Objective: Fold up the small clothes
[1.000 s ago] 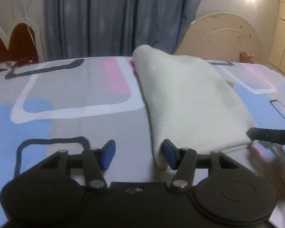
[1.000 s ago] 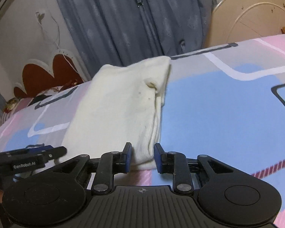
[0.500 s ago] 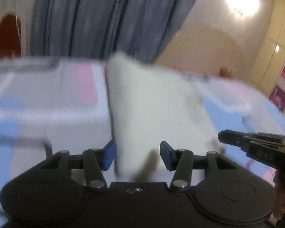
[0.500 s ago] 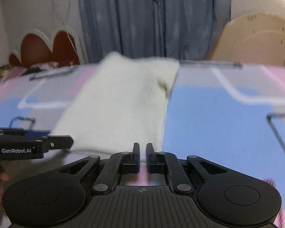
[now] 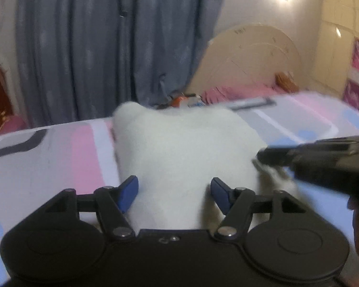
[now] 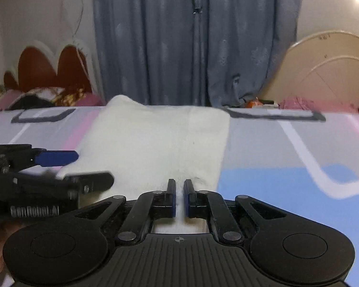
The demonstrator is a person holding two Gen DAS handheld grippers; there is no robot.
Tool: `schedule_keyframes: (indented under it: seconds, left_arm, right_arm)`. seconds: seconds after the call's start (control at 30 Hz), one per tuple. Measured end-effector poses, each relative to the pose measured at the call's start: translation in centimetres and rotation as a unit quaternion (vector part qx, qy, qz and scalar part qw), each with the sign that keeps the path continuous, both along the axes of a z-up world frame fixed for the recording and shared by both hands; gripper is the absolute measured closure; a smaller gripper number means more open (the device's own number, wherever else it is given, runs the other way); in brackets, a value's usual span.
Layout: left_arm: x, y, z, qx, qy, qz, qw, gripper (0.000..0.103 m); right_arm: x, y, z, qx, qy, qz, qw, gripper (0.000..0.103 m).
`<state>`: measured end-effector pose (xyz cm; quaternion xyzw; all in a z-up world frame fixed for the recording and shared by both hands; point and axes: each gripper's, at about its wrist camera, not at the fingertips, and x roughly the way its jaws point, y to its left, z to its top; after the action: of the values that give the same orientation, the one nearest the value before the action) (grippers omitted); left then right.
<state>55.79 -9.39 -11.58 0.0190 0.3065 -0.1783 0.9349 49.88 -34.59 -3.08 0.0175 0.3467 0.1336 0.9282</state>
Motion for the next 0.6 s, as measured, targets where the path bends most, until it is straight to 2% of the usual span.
schedule_keyframes:
  seconds: [0.07, 0.1, 0.17, 0.23, 0.37, 0.43, 0.47, 0.5, 0.53, 0.57, 0.6]
  left_arm:
    - [0.2, 0.2, -0.1, -0.012, 0.009, 0.012, 0.9998, 0.037]
    - [0.6, 0.1, -0.4, -0.003, 0.015, 0.016, 0.9997, 0.037]
    - [0.9, 0.3, -0.7, 0.008, 0.028, 0.018, 0.9994, 0.036]
    - [0.6, 0.7, -0.8, 0.009, 0.031, 0.019, 0.9993, 0.035]
    - [0.6, 1.2, -0.7, 0.008, 0.038, 0.021, 0.999, 0.034]
    - [0.1, 1.5, -0.3, 0.013, 0.038, 0.023, 0.9989, 0.027]
    - [0.0, 1.6, -0.2, 0.012, 0.036, 0.026, 0.999, 0.016]
    - [-0.1, 1.9, 0.1, 0.006, 0.031, 0.03, 0.9991, 0.01]
    - [-0.3, 2.1, 0.2, -0.002, 0.024, 0.034, 0.9991, 0.005]
    - [-0.4, 2.5, 0.4, -0.013, 0.021, 0.035, 0.9991, 0.006]
    - [-0.4, 2.8, 0.7, -0.02, 0.023, 0.036, 0.9989, 0.007]
  right_arm:
    - [-0.7, -0.8, 1.0, 0.029, -0.033, -0.011, 0.999, 0.097]
    - [-0.4, -0.9, 0.8, 0.031, -0.028, -0.015, 0.999, 0.097]
    - [1.3, -0.4, -1.2, 0.01, 0.042, -0.014, 0.999, 0.097]
    - [0.9, 0.1, -0.8, -0.014, 0.029, -0.003, 0.999, 0.097]
    - [-0.3, -1.0, 0.6, 0.019, 0.018, -0.008, 1.0, 0.096]
    - [-0.1, -1.4, 0.9, 0.029, 0.014, -0.017, 0.999, 0.096]
    - [-0.4, -2.1, 0.9, 0.035, 0.015, -0.019, 0.999, 0.088]
    - [-0.2, -2.4, 1.1, 0.042, 0.016, -0.019, 0.999, 0.06]
    - [-0.5, -3.1, 1.4, 0.052, 0.008, -0.028, 0.998, 0.042]
    - [0.2, -2.8, 1.1, 0.059, 0.0, -0.035, 0.998, 0.031]
    - [0.4, -2.9, 1.2, 0.067, 0.002, -0.036, 0.997, 0.032]
